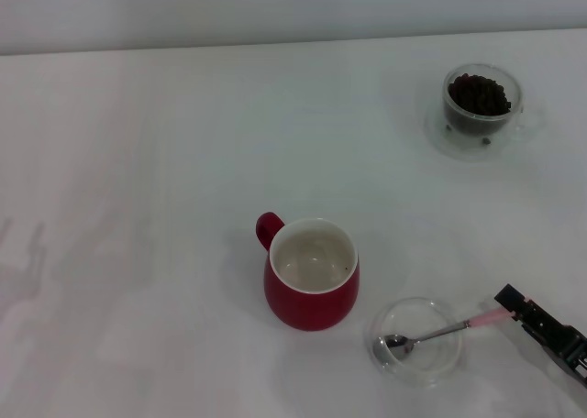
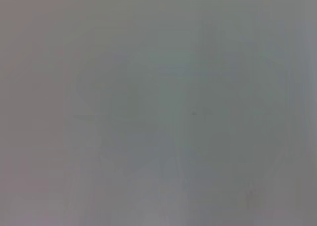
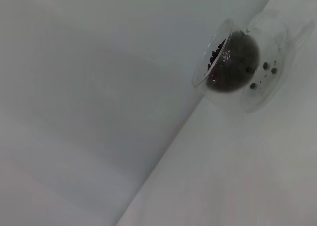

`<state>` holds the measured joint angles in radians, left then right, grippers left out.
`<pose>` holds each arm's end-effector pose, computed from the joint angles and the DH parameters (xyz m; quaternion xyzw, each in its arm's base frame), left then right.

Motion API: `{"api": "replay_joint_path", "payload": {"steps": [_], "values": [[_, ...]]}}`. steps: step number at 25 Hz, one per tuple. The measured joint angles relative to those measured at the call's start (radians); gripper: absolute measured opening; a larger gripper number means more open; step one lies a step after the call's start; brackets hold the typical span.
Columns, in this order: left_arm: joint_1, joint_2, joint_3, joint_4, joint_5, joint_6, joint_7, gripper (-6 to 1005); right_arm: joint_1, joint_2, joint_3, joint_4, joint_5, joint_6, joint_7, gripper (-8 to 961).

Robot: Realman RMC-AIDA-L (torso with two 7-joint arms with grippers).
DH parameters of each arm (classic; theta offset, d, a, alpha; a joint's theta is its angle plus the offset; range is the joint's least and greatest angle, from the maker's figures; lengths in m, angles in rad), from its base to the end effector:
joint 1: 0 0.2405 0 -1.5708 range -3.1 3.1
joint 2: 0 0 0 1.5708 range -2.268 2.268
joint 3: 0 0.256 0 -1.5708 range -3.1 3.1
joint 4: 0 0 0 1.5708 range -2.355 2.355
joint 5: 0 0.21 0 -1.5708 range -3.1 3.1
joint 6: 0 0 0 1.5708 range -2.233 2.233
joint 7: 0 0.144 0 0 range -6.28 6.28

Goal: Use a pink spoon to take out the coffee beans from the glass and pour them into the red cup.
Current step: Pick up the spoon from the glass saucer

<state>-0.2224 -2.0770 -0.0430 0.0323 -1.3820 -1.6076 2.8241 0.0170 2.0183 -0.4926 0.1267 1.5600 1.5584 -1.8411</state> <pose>-0.3556 0.2261 0.0043 -0.7247 -0.1769 -0.3540 0.5641 0.3778 0.1199 -0.0450 -0.5655 0.6329 0.4670 0.2480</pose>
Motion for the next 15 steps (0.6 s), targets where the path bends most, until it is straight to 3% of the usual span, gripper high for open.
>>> {"api": "replay_joint_path", "payload": {"steps": [4, 6, 15], "values": [[0.0, 0.0, -0.002, 0.0, -0.001, 0.01, 0.0, 399, 0.002, -0.002, 0.0, 0.001, 0.0, -0.004, 0.006, 532], [0.0, -0.001, -0.004, 0.0, -0.003, 0.022, 0.0, 399, 0.003, -0.003, 0.0, 0.001, 0.0, -0.008, 0.011, 417], [-0.001, 0.0, 0.0, 0.0, -0.001, 0.032, 0.0, 398, 0.007, -0.005, 0.004, -0.003, 0.0, -0.03, 0.059, 360]]}}
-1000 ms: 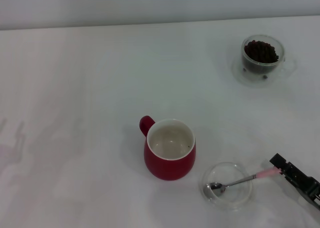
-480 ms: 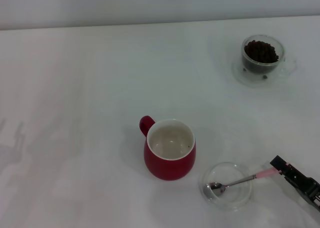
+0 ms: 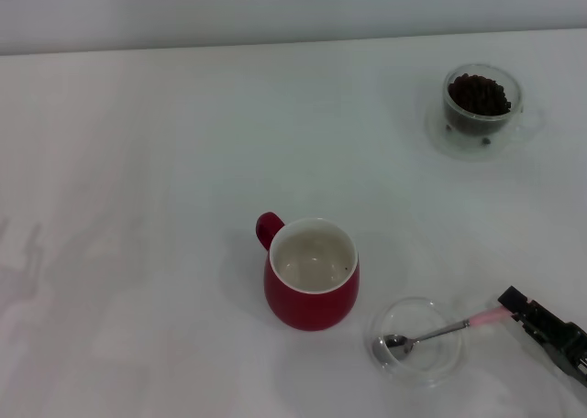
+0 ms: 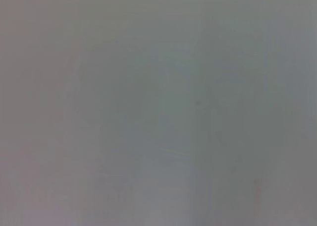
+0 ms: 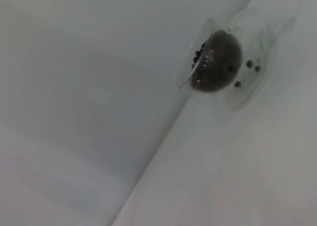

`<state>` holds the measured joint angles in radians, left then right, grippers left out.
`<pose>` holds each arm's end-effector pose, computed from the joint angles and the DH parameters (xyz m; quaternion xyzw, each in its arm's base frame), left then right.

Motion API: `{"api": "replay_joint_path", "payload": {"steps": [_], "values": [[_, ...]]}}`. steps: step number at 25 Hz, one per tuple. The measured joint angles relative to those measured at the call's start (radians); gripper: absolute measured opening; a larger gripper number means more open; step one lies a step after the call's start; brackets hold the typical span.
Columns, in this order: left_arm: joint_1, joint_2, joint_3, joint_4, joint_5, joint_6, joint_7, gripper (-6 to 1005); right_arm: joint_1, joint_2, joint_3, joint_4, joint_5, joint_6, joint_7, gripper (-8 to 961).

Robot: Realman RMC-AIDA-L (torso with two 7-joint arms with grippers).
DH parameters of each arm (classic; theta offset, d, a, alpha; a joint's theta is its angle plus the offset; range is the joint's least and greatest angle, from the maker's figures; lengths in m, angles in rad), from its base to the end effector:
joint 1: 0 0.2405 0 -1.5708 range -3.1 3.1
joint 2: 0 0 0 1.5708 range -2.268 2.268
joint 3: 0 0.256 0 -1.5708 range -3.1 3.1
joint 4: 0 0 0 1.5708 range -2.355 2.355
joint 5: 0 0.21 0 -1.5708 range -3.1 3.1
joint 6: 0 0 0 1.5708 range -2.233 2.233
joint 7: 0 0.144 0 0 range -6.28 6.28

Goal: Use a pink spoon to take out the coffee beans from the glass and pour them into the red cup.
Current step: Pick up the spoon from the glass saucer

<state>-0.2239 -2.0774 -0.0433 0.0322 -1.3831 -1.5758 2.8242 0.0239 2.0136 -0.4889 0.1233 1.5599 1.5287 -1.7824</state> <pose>-0.3591 0.2276 0.0022 -0.7268 -0.1868 -0.3427 0.5651 0.3825 0.1230 -0.0445 -0.5482 0.6530 0.4630 0.2421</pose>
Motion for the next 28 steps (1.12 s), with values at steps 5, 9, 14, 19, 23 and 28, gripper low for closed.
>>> {"api": "replay_joint_path", "payload": {"steps": [5, 9, 14, 19, 23, 28], "values": [[0.0, 0.0, 0.0, 0.001, 0.0, 0.003, 0.001, 398, 0.003, 0.001, -0.003, 0.001, 0.0, -0.006, 0.005, 340], [-0.005, 0.0, 0.0, 0.002, 0.001, 0.005, 0.001, 398, 0.009, 0.001, -0.005, 0.004, 0.0, -0.011, 0.007, 295], [-0.01, 0.0, 0.0, 0.002, 0.001, 0.008, 0.001, 397, 0.013, 0.002, -0.004, 0.005, -0.001, -0.014, 0.013, 160], [-0.011, 0.0, 0.0, 0.002, 0.001, 0.014, 0.001, 396, 0.034, 0.002, -0.004, 0.006, -0.002, 0.003, 0.02, 161], [-0.012, 0.0, 0.0, 0.002, 0.001, 0.014, 0.001, 396, 0.055, 0.0, -0.022, 0.0, -0.002, 0.033, 0.022, 156], [-0.012, 0.0, 0.002, 0.002, 0.006, 0.007, 0.001, 396, 0.073, -0.003, -0.033, -0.008, -0.014, 0.055, 0.022, 155]]}}
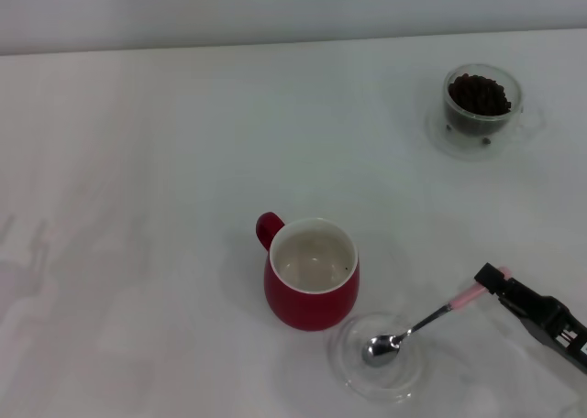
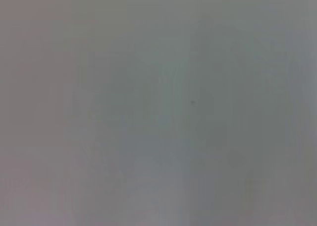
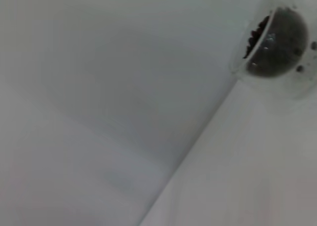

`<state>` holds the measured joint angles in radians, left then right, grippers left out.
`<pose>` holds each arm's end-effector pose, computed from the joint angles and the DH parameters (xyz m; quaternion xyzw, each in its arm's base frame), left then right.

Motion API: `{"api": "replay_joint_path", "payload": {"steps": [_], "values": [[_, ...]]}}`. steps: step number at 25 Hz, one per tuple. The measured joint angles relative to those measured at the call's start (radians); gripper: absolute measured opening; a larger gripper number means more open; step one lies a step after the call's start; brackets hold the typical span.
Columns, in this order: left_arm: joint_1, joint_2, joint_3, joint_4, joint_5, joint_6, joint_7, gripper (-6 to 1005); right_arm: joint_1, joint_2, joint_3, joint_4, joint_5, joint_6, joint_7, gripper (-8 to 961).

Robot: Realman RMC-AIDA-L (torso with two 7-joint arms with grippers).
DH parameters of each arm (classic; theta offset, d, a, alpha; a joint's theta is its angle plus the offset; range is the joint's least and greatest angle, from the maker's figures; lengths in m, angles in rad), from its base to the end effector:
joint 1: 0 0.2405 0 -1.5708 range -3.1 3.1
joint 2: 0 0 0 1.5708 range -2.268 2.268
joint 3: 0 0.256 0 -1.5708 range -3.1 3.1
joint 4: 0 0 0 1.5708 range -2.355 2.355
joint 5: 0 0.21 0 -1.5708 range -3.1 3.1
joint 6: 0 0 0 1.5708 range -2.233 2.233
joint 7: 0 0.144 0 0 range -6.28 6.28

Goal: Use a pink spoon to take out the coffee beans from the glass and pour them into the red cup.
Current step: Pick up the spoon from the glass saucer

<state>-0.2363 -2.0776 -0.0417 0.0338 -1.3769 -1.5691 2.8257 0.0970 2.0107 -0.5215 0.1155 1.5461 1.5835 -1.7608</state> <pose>-0.3568 0.2320 0.0009 -0.7313 -0.1829 -0.3426 0.5608 0.3651 0.1471 -0.0429 -0.5828 0.6256 0.4806 0.1949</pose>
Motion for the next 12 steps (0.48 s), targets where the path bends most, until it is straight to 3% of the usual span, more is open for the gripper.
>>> {"api": "replay_joint_path", "payload": {"steps": [12], "values": [[0.006, 0.001, 0.0, 0.0, 0.003, -0.025, 0.0, 397, 0.027, -0.004, 0.007, -0.113, 0.0, 0.118, 0.033, 151]]}}
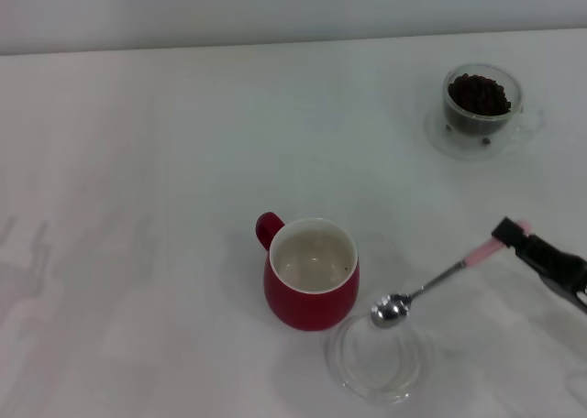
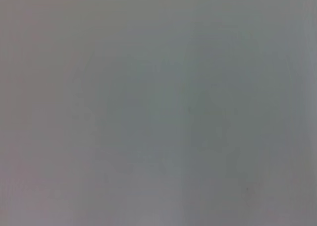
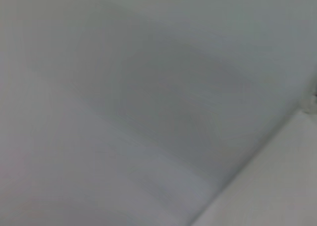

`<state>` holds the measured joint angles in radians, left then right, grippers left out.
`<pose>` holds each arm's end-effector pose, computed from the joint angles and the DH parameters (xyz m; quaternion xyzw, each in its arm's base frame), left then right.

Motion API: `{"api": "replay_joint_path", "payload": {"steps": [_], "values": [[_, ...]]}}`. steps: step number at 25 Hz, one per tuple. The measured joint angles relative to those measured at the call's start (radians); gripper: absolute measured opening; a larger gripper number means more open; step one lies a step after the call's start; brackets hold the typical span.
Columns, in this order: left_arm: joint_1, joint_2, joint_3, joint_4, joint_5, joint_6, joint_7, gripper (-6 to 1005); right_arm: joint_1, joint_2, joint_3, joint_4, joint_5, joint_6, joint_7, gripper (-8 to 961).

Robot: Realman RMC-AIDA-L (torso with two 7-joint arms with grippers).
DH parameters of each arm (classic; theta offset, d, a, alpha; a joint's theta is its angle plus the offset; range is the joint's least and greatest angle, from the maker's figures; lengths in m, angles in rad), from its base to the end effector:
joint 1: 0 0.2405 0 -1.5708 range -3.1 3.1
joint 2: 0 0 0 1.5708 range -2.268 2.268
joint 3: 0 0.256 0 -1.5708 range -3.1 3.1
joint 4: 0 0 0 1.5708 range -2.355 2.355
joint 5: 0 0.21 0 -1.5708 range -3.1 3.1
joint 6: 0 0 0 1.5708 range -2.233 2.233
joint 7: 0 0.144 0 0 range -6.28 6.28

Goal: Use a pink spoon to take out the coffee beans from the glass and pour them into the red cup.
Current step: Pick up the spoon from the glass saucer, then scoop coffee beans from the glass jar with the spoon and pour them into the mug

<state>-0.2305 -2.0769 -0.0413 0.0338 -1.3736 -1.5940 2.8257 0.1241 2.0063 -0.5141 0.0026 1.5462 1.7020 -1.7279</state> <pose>-0.3550 0.2291 0.0024 -0.7301 -0.1766 -0.3500 0.5598 0.3563 0.1677 -0.0149 -0.6217 0.5625 0.5143 0.1809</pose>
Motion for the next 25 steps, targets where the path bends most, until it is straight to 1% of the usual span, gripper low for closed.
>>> {"api": "replay_joint_path", "payload": {"steps": [4, 14, 20, 25], "values": [[0.007, 0.0, 0.0, 0.0, 0.001, -0.012, 0.0, 396, 0.037, 0.001, -0.001, -0.022, 0.0, 0.029, -0.004, 151], [0.038, -0.002, 0.0, 0.0, 0.002, -0.03, 0.0, 397, 0.125, -0.006, 0.031, -0.111, 0.049, 0.018, 0.027, 151], [0.063, -0.003, 0.0, -0.001, 0.005, -0.053, 0.0, 397, 0.185, -0.01, 0.063, -0.201, 0.058, -0.052, 0.072, 151], [0.072, -0.003, 0.0, -0.006, 0.025, -0.057, 0.0, 397, 0.239, -0.024, 0.076, -0.246, 0.066, -0.155, 0.085, 151]]}}
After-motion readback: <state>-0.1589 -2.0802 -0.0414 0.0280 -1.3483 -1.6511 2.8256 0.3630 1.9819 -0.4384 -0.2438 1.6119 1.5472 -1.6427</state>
